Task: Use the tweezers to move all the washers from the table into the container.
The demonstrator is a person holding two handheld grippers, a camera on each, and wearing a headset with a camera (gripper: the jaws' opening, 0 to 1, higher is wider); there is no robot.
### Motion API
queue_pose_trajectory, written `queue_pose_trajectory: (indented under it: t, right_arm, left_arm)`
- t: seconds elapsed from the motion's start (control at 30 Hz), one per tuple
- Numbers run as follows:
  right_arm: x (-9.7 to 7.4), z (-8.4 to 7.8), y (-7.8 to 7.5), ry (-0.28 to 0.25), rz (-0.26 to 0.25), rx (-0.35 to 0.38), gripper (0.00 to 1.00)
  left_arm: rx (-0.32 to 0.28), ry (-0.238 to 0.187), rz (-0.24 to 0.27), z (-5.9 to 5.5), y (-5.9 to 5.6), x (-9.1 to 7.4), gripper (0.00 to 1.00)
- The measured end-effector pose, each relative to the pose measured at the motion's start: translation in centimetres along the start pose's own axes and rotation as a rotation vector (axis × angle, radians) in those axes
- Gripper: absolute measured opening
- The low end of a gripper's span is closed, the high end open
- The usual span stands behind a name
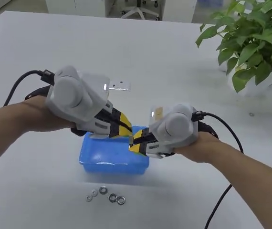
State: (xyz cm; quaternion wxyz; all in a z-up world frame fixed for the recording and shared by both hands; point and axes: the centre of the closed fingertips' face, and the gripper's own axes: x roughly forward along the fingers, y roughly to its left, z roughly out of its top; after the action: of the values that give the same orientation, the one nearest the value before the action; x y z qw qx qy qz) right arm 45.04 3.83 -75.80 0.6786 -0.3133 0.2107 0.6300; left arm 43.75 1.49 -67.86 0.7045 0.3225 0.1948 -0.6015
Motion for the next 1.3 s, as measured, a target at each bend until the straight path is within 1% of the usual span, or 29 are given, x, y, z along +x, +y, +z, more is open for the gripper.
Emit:
queue_pose_trajectory:
  t: [0.13,0.47,0.77,1.17,1.3]
  right_arm:
    - [0.5,-0.6,-0.2,0.005,0.010,0.006,0.10]
    - [1.4,-1.6,-0.3,0.010,0.036,0.010,0.10]
    - [1.6,-2.1,-0.1,0.023,0.050,-0.004,0.11]
    - [1.6,-2.1,-0.1,0.028,0.054,-0.010,0.11]
    - [1.5,-2.0,-0.1,0.026,0.051,-0.011,0.11]
  left_arm:
    - [-0.009,0.005,-0.010,-0.6,0.3,0.7,0.06]
    - [-0.030,0.007,-0.027,-1.5,0.6,1.6,0.06]
    - [-0.049,0.004,-0.031,-1.9,0.4,1.9,0.06]
    - [-0.050,0.005,-0.033,-2.0,0.4,1.8,0.06]
    - [-0.046,0.003,-0.034,-1.8,0.4,1.8,0.06]
